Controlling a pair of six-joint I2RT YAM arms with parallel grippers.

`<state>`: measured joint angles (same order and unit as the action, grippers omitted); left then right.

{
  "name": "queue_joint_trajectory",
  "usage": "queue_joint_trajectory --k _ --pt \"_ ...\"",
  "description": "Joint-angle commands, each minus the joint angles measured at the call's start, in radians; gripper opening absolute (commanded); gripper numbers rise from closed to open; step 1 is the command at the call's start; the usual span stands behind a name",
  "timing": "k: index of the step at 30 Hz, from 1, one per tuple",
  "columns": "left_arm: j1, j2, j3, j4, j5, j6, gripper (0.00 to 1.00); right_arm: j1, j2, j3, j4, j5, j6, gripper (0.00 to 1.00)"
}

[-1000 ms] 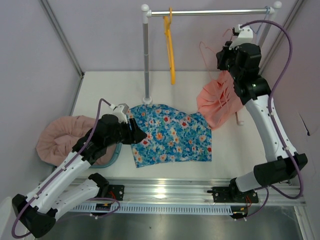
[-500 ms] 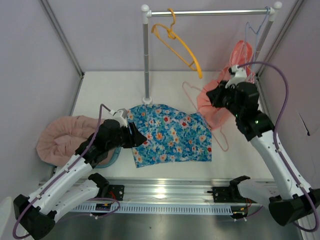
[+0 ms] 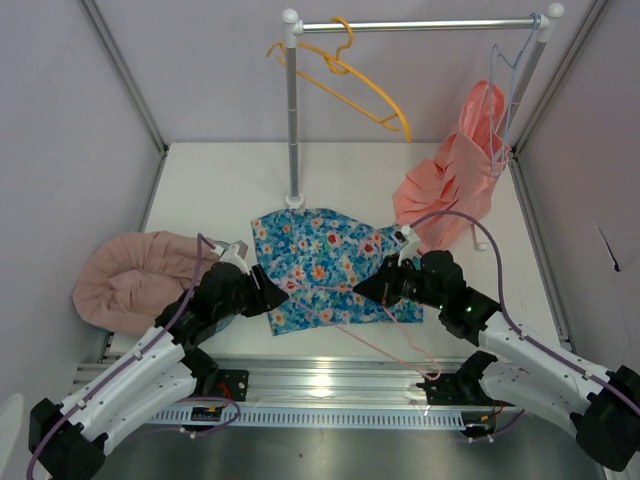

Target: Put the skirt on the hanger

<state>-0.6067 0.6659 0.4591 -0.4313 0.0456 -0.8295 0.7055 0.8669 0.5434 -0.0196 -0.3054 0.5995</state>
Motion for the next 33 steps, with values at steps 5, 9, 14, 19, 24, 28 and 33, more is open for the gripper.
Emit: queue_joint_trajectory --k 5,9,14,19,24,28,33 --pt "-0.079 -0.019 -0.033 -0.001 -0.125 -0.12 0.54 0.176 0.052 -0.097 0.323 0.018 0.122 0.0" --pt "-0.137 0.014 -0.03 -0.015 -0.194 -0.157 0.54 0.222 0.076 -0.157 0.413 0.06 0.138 0.0" --pt "-0.191 0.053 -0.028 -0.014 -0.246 -0.192 0.54 0.267 0.168 -0.236 0.579 0.077 0.164 0.0" --pt "-0.246 0.069 -0.037 -0.038 -0.303 -0.232 0.52 0.281 0.267 -0.269 0.697 0.091 0.175 0.0" --pt "-0.283 0.07 -0.046 -0.061 -0.334 -0.255 0.52 0.302 0.379 -0.257 0.77 0.129 0.152 0.0" --pt "-0.323 0.069 -0.065 -0.083 -0.363 -0.301 0.51 0.304 0.441 -0.26 0.811 0.161 0.137 0.0" --pt "-0.38 0.067 -0.091 -0.141 -0.412 -0.396 0.47 0.304 0.521 -0.258 0.851 0.181 0.125 0.0"
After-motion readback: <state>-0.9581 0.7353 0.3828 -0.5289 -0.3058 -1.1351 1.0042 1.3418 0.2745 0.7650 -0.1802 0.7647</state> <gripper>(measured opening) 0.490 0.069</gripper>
